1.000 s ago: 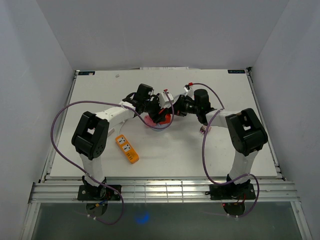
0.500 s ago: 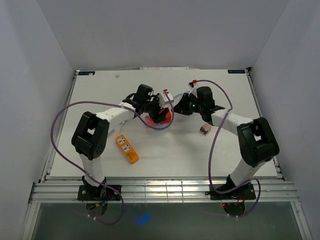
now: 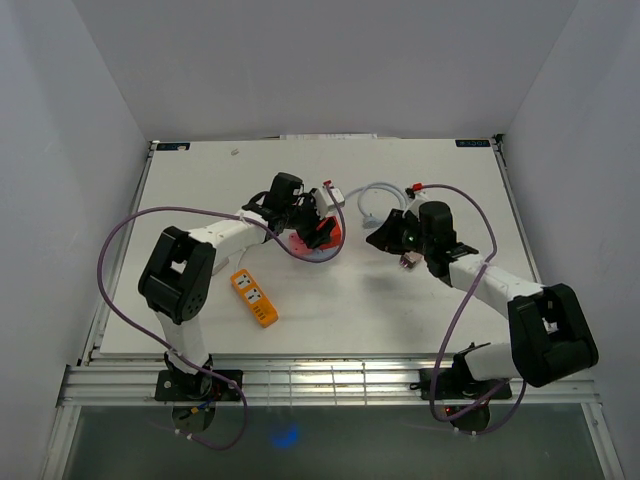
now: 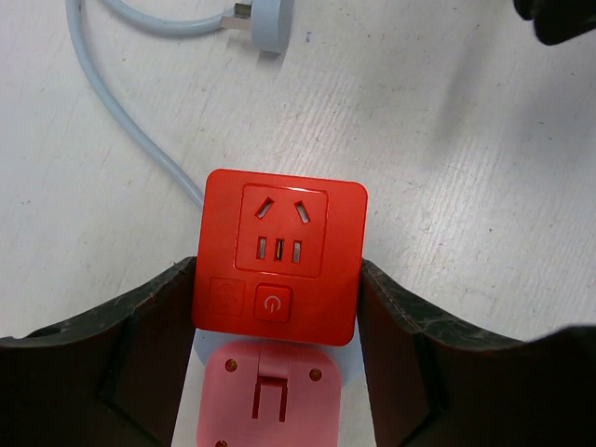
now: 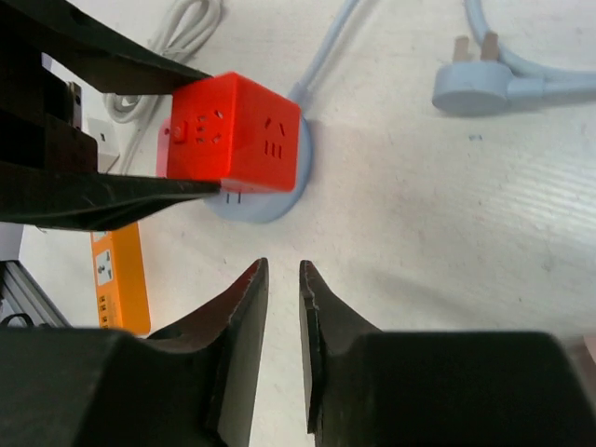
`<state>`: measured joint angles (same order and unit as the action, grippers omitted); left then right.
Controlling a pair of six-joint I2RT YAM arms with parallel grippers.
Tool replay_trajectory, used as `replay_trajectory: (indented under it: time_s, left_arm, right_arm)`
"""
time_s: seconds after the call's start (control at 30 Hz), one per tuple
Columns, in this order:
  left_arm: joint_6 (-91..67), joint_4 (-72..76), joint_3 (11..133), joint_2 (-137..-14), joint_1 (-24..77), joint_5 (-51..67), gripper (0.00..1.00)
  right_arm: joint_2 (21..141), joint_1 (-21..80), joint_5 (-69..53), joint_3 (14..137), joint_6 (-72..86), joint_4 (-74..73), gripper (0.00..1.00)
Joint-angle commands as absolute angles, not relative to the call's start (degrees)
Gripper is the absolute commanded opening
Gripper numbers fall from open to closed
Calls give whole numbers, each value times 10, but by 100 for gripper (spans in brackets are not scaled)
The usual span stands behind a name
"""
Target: Insert the plug
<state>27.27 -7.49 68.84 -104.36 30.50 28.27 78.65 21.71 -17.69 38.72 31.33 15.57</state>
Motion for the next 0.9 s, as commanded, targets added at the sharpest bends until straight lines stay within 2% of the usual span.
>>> replay_trajectory:
  time_s: [0.0,0.03,0.07,0.1,0.13,0.2,0.33,0.43,0.63,0.87]
  left_arm:
    - [252,-64,683,-1000,307,282,76]
    - [249,-61,680,-993,307,283,83]
    - [245,-56,679,-991,307,280,88]
    - [241,-51,678,-988,307,279,98]
    - [238,-51,677,-986,307,281,98]
    - [232,-47,679,-982,307,280,98]
    - [206,-26,669,-964,307,274,98]
    - [186,1,650,-943,307,279,98]
    - [124,61,616,-892,307,267,98]
    - [5,120,568,-825,307,170,98]
  right_arm:
    - [743,206,-147,360,287,147,32]
    - [735,203,-139,355,282,140,39]
    - [716,201,-110,353,280,126,68]
    - [708,193,-99,353,278,110,78]
    - [691,189,-92,353,272,89,82]
    - [674,181,-55,359,270,63,95]
    - [647,181,53,383,294,-38,89]
    - [668,180,108,419,306,-105,89]
    - [743,179,151,492,356,-205,91]
    - [792,174,178,527,440,-250,94]
